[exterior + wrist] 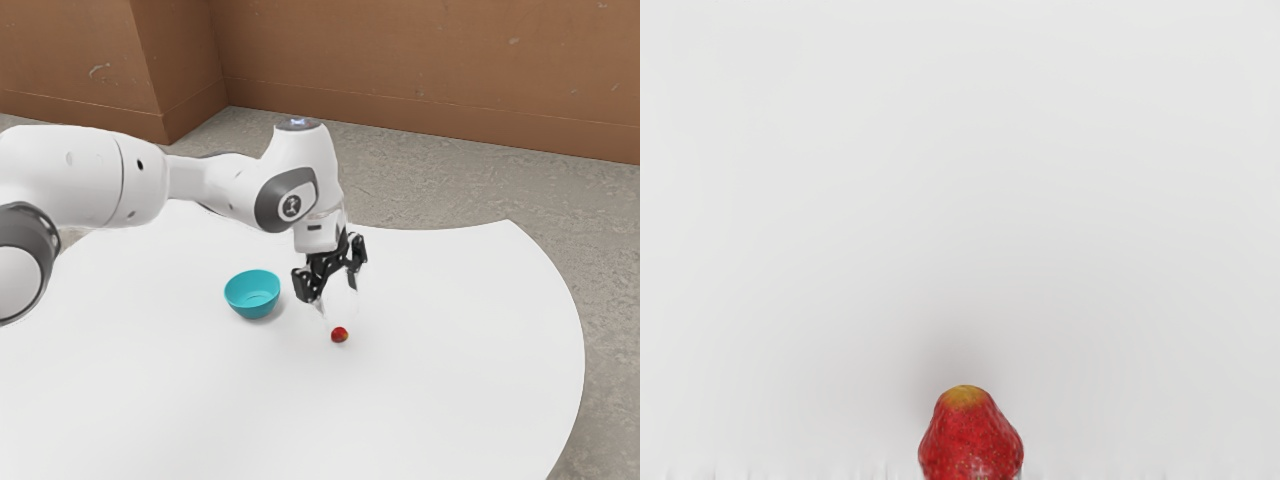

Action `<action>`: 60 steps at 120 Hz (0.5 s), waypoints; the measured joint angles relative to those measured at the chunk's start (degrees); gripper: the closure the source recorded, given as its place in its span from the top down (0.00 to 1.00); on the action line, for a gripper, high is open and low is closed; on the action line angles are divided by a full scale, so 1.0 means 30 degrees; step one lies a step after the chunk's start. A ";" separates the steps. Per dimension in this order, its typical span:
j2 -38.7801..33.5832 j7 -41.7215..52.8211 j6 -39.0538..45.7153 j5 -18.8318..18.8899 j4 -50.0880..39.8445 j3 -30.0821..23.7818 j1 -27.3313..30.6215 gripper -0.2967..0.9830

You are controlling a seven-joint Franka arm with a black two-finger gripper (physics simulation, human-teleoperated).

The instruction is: Take strawberry from the bowl

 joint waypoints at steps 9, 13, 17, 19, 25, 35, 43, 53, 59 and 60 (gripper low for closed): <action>-0.2458 -0.1131 -0.0954 0.0069 -0.0670 0.0141 0.0420 0.70; -0.3594 -0.1764 -0.1600 0.0142 -0.0852 0.0187 0.0765 0.71; -0.4642 -0.2489 -0.2358 0.0318 -0.0935 0.0385 0.0988 0.72; -0.5126 -0.2876 -0.2753 0.0440 -0.0953 0.0518 0.1064 0.72; -0.6252 -0.4067 -0.3889 0.0740 -0.0960 0.1120 0.1161 0.73; -0.7775 -0.6119 -0.5642 0.1110 -0.0911 0.1859 0.1471 0.74; -0.8543 -0.7596 -0.6855 0.1413 -0.0810 0.2153 0.1734 0.75; -0.8824 -0.9233 -0.7935 0.1628 -0.0666 0.2437 0.2093 0.76; -0.8869 -1.0124 -0.8400 0.1700 -0.0550 0.2487 0.2433 0.76; -0.8873 -1.0265 -0.8467 0.1710 -0.0536 0.2492 0.2494 0.76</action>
